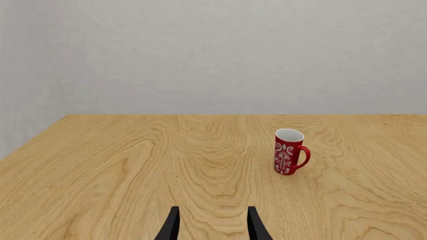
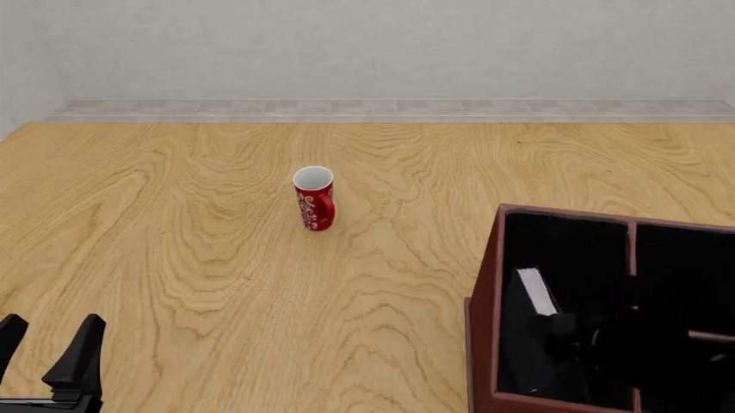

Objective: Pick up the book and place it in the left compartment of the caddy.

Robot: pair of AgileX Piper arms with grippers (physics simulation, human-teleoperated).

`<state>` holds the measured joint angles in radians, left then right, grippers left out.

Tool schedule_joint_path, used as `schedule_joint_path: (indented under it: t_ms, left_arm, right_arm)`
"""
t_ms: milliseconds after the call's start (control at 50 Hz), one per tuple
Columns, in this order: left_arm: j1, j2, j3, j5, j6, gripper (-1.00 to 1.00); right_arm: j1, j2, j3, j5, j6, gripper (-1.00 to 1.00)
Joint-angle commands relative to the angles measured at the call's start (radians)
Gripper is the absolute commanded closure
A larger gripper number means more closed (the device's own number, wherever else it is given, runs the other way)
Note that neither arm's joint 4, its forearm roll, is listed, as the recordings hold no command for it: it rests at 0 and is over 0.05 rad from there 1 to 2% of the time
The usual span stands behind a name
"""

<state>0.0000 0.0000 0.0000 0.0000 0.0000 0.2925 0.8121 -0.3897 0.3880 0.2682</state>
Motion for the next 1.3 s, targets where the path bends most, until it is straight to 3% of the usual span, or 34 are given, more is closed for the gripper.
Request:
schedule_joint_path:
  t_ms: [20, 700, 1300]
  left_arm:
    - [0.000, 0.000, 0.000, 0.000, 0.000, -1.00]
    - [0.000, 0.000, 0.000, 0.000, 0.000, -1.00]
    - [0.000, 0.000, 0.000, 0.000, 0.000, -1.00]
  right_arm:
    - [0.004, -0.015, -0.017, 0.022, 0.002, -1.00]
    - [0.075, -0.108, -0.200, 0.214, 0.000, -1.00]
    - [0.129, -0.175, -0.324, 0.290, -0.033, -1.00]
